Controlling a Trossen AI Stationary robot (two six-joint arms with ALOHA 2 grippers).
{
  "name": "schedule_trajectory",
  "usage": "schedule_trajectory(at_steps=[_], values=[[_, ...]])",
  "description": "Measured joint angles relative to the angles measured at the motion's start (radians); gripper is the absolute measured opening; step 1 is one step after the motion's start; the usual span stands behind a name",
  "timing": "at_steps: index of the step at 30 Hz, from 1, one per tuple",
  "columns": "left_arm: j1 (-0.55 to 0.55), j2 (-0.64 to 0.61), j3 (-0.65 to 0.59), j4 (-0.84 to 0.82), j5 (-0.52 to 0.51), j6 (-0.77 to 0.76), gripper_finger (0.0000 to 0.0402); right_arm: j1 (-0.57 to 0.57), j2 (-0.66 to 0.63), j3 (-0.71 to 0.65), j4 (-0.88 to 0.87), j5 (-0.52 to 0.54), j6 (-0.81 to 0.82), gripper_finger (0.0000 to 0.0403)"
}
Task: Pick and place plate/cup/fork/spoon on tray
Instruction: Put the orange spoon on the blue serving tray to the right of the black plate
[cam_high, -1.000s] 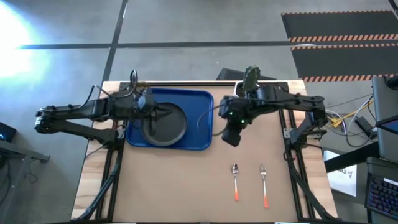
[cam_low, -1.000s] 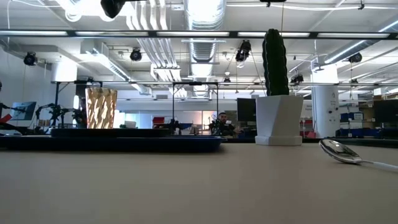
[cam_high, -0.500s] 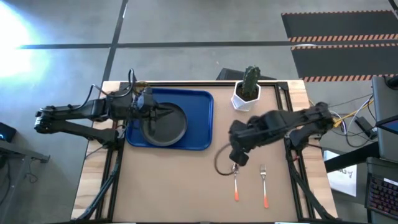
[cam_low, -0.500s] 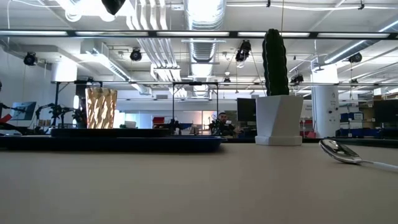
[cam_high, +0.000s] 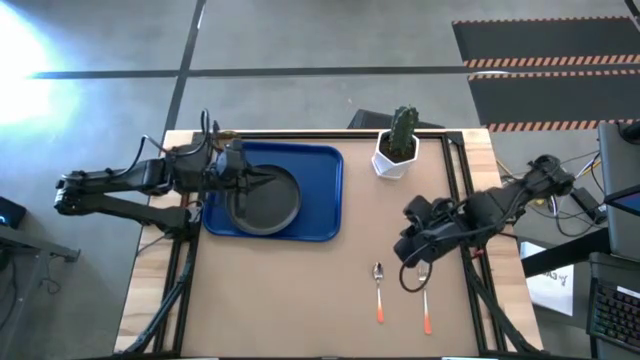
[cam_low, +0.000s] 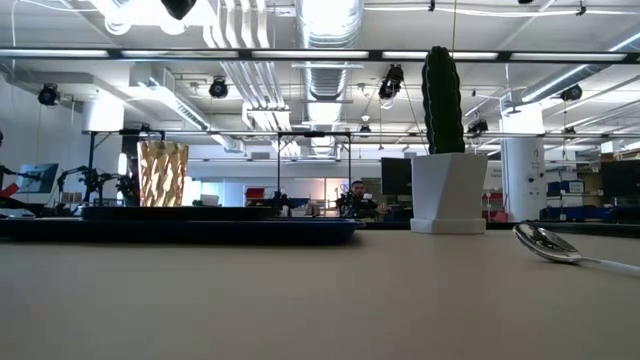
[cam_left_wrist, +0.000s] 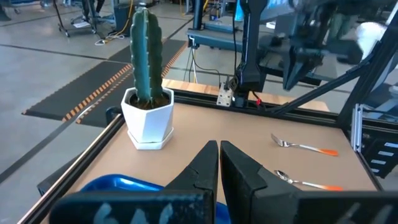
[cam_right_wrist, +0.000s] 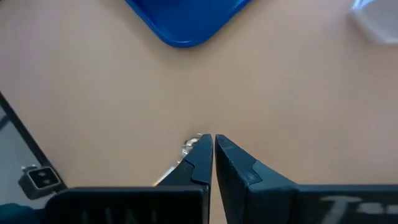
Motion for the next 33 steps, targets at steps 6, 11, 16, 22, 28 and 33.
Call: schedule_trajectory(at_steps=[6,11,16,22,28,33], values=[[0.000,-0.015,0.000,0.000,0.000,0.000,0.0000,0.002,-0.030,-0.189,0.129,-0.049,0.114,0.0009],[0.000,-0.023,0.000,0.001,0.000,-0.001,0.0000,0.002,0.002,-0.319,0.311,-0.125,0.153,0.0021],[0.000,-0.022,0.000,0.004,0.000,-0.002,0.0000,0.002,0.054,-0.423,0.525,-0.207,0.167,0.0062],[0.000,-0.017,0.000,0.016,0.000,-0.003,0.0000,0.002,0.140,-0.419,0.567,-0.314,0.197,0.0130],[0.000,-0.017,0.000,0.016,0.000,-0.020,0.0000,0.002,0.232,-0.344,0.561,-0.376,0.203,0.0171],[0.000,-0.016,-0.007,0.016,0.000,-0.022,0.0000,0.002,0.335,-0.274,0.555,-0.409,0.184,0.0180]])
